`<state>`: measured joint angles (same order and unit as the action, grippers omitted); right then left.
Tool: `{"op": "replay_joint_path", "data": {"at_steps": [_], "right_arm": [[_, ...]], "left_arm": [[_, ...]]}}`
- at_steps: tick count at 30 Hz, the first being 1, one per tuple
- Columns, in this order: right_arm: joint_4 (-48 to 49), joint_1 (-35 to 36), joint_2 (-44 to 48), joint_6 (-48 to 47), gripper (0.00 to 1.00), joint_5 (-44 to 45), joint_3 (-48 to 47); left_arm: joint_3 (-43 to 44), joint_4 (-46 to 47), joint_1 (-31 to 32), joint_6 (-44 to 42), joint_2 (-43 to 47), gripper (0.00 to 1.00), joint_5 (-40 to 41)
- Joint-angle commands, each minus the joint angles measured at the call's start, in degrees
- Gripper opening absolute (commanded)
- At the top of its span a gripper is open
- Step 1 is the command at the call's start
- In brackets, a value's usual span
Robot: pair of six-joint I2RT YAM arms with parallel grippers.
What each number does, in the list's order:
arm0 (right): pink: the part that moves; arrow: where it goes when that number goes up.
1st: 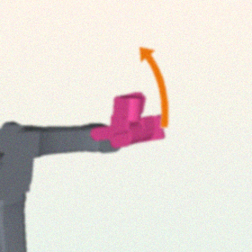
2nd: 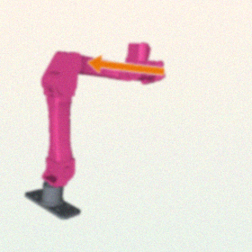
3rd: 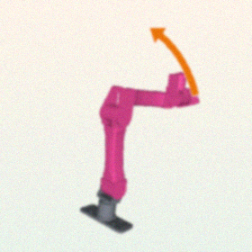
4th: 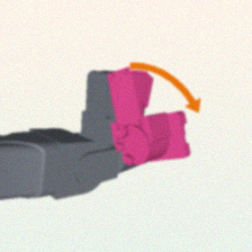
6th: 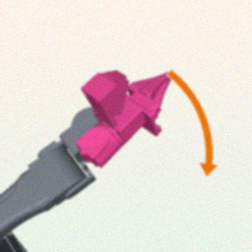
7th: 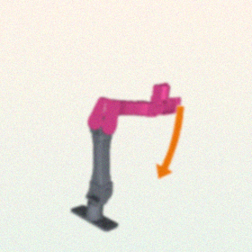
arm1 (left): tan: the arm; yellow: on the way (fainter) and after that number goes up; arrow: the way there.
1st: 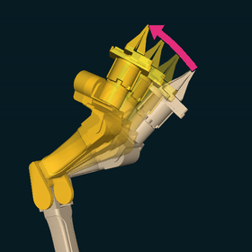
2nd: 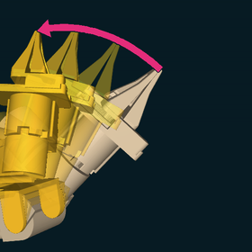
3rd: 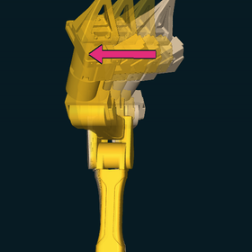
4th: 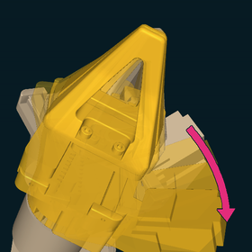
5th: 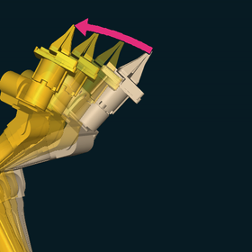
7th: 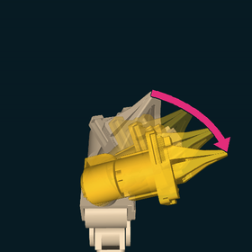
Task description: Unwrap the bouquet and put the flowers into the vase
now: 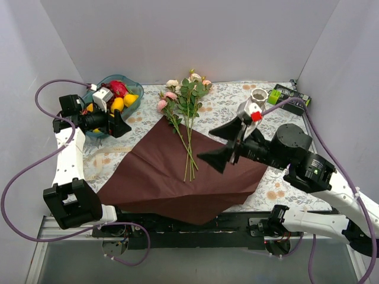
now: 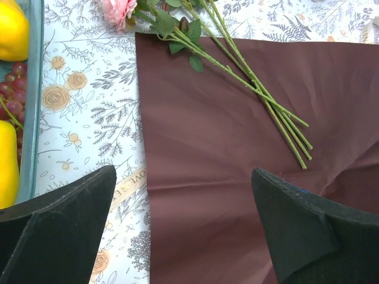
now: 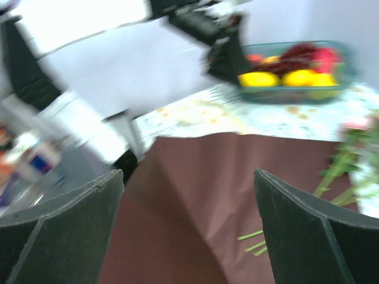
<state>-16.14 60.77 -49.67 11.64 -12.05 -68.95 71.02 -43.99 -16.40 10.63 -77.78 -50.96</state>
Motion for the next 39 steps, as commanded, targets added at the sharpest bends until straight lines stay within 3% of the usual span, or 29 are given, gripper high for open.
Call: {"op": "replay_joint_path", "data": {"at_steps": [1, 5, 7, 8, 10, 11, 12, 13, 18, 22, 39], "right_arm": [[-2.2, -0.4, -7.8, 1.4, 0.98, 29.0, -4.3], [3.1, -1.4, -13.7, -0.9, 0.98, 23.7, -5.1], [1.1, -4.0, -20.0, -1.2, 0.98, 21.1, -7.6], [-1.8, -5.5, -23.0, -0.7, 0.98, 20.3, -13.2], [-10.0, -10.5, -31.8, 0.2, 0.85, 16.4, -17.7], [-11.5, -12.0, -34.3, 0.7, 0.81, 15.1, -19.1], [-12.0, -14.4, -38.1, 0.9, 0.68, 12.9, -19.1], [-12.1, -15.2, -39.8, 1.4, 0.65, 12.9, -19.1], [-8.8, -16.6, -50.5, -3.2, 0.66, 13.7, -19.6], [-10.2, -16.5, -59.1, -8.6, 0.66, 12.3, -24.3], [-7.3, -18.1, -82.0, -9.2, 0.66, 11.7, -43.5]], "left_arm": [[4.8, -7.1, 0.4, -5.2, 2.1, 0.98, -3.3], [3.7, -7.6, 0.4, -6.5, 3.7, 0.98, -4.1], [1.4, -8.8, 0.3, -8.9, 4.2, 0.98, -4.0], [0.7, -8.7, 0.4, -8.9, 4.2, 0.98, -3.6], [0.3, -8.8, 0.4, -9.4, 3.3, 0.98, -2.8], [0.6, -8.7, 0.3, -8.5, 2.7, 0.98, -2.0], [0.8, -8.3, 0.4, -7.5, 2.1, 0.98, -1.6], [1.5, -8.8, 0.4, -7.1, 1.3, 0.98, -1.0], [2.5, -11.2, 0.5, -7.6, -2.1, 0.89, 0.4], [-0.2, -7.0, 0.5, -6.0, -0.4, 0.98, 3.8], [-3.0, -4.2, 0.5, -2.1, 1.8, 0.98, 8.4]]}}
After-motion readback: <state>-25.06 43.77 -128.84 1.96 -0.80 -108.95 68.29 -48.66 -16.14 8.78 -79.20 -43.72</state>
